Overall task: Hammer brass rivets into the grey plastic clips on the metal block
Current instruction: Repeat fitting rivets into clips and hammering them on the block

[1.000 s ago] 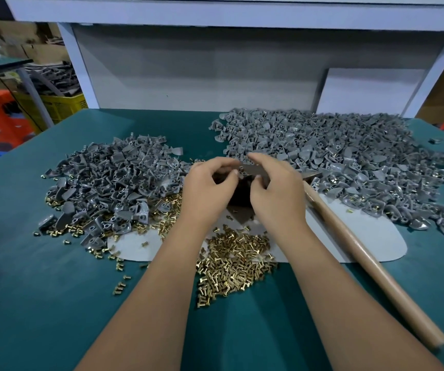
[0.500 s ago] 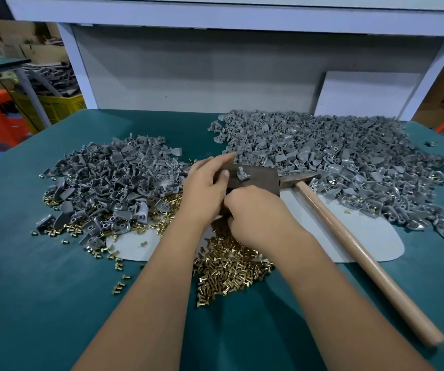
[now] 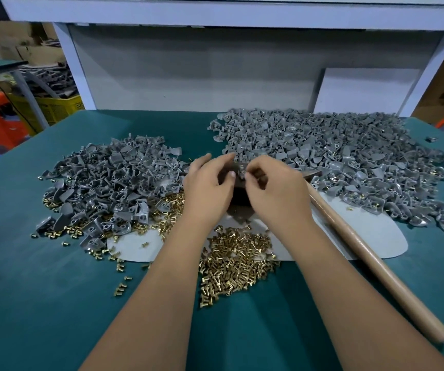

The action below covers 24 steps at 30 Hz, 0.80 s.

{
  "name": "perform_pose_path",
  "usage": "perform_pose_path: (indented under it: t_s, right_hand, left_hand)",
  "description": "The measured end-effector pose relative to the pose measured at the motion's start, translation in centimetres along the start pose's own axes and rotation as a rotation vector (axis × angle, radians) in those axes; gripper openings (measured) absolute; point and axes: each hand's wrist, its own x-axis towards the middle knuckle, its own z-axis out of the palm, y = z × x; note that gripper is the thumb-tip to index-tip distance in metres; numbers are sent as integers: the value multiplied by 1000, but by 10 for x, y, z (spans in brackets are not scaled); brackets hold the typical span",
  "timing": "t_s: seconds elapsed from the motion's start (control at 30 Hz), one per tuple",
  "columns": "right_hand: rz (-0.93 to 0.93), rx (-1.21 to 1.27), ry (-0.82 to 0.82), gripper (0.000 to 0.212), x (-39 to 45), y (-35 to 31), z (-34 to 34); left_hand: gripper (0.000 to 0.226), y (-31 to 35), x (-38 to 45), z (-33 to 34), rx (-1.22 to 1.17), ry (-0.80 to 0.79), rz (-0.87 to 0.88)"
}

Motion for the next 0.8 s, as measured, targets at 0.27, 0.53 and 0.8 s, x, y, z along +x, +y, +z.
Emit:
perform_pose_path:
  t_s: [0.27,0.53,0.8]
  right_hand:
    - [248,205,34,11,10,13,5]
    - [289,370,41,35,12,6,7]
    - [183,261,-23,52,11,3,9]
  left_hand:
    - [36,4,-1,4,-55,5,80]
    - [33,0,4,4,-262,28,-1]
    - [38,3,3,5,-302,15,12]
